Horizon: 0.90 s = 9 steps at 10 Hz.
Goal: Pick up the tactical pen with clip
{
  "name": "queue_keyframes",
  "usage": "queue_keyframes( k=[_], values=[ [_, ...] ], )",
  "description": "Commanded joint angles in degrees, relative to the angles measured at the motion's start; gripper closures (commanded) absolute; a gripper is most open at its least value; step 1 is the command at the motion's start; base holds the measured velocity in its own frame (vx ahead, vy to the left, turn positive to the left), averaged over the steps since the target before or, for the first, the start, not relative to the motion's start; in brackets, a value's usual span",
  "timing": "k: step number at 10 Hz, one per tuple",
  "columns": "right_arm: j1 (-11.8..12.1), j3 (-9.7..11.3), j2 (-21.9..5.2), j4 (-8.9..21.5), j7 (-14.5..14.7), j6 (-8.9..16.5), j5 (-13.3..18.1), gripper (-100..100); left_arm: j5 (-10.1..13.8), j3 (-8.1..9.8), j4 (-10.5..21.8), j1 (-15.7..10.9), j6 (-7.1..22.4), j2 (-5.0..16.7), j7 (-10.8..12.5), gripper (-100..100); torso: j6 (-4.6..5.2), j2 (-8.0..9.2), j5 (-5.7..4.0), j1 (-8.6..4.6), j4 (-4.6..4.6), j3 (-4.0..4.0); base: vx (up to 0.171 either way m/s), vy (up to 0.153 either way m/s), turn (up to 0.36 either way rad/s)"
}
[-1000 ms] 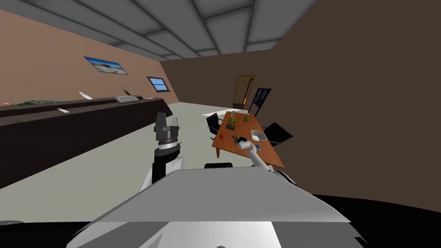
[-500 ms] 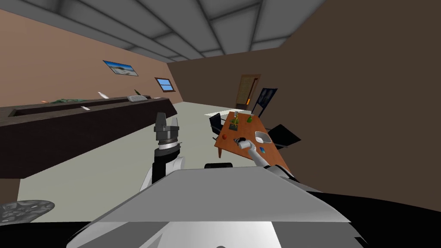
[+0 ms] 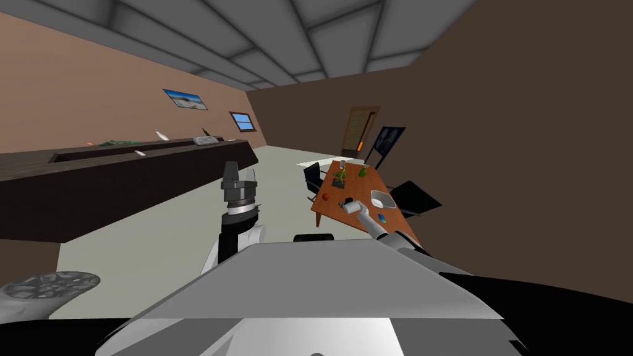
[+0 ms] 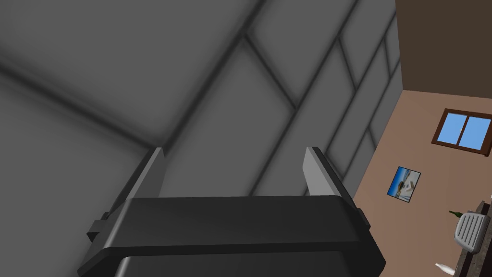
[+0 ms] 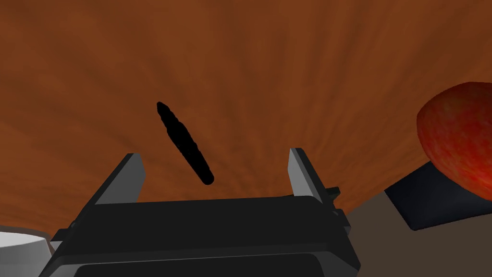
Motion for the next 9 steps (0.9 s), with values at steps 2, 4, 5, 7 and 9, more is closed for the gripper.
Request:
queue_keyframes(
  k=[2, 4, 5, 7, 9],
  values=[
    [-1.89, 1.88, -1.33, 4.69, 1.99, 1.06, 0.2, -100, 0.0, 0.0, 0.0, 0.0, 0.0, 0.0, 0.0, 0, -0.01, 0.0, -0.01, -0.01, 0.0, 0.0, 0.008, 0.044, 0.074],
    [-1.89, 1.88, -1.33, 5.01, 1.99, 1.06, 0.2, -100, 0.0, 0.0, 0.0, 0.0, 0.0, 0.0, 0.0, 0, 0.0, -0.01, -0.01, -0.04, 0.0, -0.01, 0.007, 0.019, 0.01],
    [-2.53, 2.61, -1.89, 6.58, 2.69, 1.52, 0.33, -100, 0.0, 0.0, 0.0, 0.0, 0.0, 0.0, 0.0, 0, 0.01, 0.0, -0.02, -0.11, 0.0, 0.0, 0.005, 0.015, 0.053],
    [-3.53, 3.76, -2.81, 9.04, 3.76, 2.16, 0.55, -100, 0.0, 0.0, 0.0, 0.0, 0.0, 0.0, 0.0, 0, 0.0, 0.0, -0.02, -0.07, 0.0, 0.0, 0.012, 0.031, 0.065],
    [-4.2, 4.58, -3.5, 10.72, 4.48, 2.53, 0.72, -100, 0.0, 0.0, 0.0, 0.0, 0.0, 0.0, 0.0, 0, 0.0, -0.04, -0.01, -0.03, -0.01, -0.02, 0.014, 0.034, 0.04]
  ],
)
